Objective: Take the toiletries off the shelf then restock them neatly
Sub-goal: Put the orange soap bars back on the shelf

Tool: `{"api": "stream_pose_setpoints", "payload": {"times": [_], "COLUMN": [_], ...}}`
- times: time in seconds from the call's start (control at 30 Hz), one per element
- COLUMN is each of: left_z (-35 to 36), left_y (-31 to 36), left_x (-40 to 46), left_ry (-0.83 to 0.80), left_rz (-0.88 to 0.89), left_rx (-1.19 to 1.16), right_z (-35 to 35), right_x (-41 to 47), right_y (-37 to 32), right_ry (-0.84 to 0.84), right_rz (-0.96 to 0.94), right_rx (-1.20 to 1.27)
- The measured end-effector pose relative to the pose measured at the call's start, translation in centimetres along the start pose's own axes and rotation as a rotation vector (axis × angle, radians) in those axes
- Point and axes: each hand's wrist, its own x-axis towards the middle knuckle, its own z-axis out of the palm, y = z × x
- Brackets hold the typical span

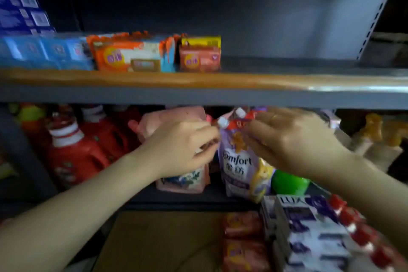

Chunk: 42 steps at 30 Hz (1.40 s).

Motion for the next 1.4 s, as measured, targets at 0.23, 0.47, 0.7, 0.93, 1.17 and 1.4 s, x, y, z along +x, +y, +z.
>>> {"api": "stream_pose_setpoints", "payload": {"times": [0.23, 0.47, 0.7, 0.93, 1.17, 1.4], "left_z": [12.3, 18.1, 16.6, 13.8, 12.3, 6.5], "left_y": [5.9, 7.9, 6.3, 5.9, 5.8, 4.3], "left_x": [-5.8, -5.7, -8.0, -13.0, -13.4, -7.0], "left_ry": [-0.576, -0.757, -0.871, -0.693, -0.671, -0.815], "left_rz": [-0.457, -0.547, -0.736, -0.809, -0.831, -0.401], "left_rx": [-0.457, -0.422, -0.495, -0.553, -0.631, -0.051], "right_z": [5.0, 5.1, 4.8, 8.2, 9.2, 7.3], "right_x": [-9.1, -11.8, -11.3, -12.0, -11.6, -11.0], "right_y": [-2.7, -6.3, -10.2, -11.8, -11.2, -11.0], "right_ry": [-0.499, -0.359, -0.629, -0.978, -1.05, -0.907], "right_rz": [-0.049, -0.066, -0.055, 0.136, 0.246, 0.178], "right_rx": [0.232, 0.137, 0.079, 0.192, 0.308, 0.273]}}
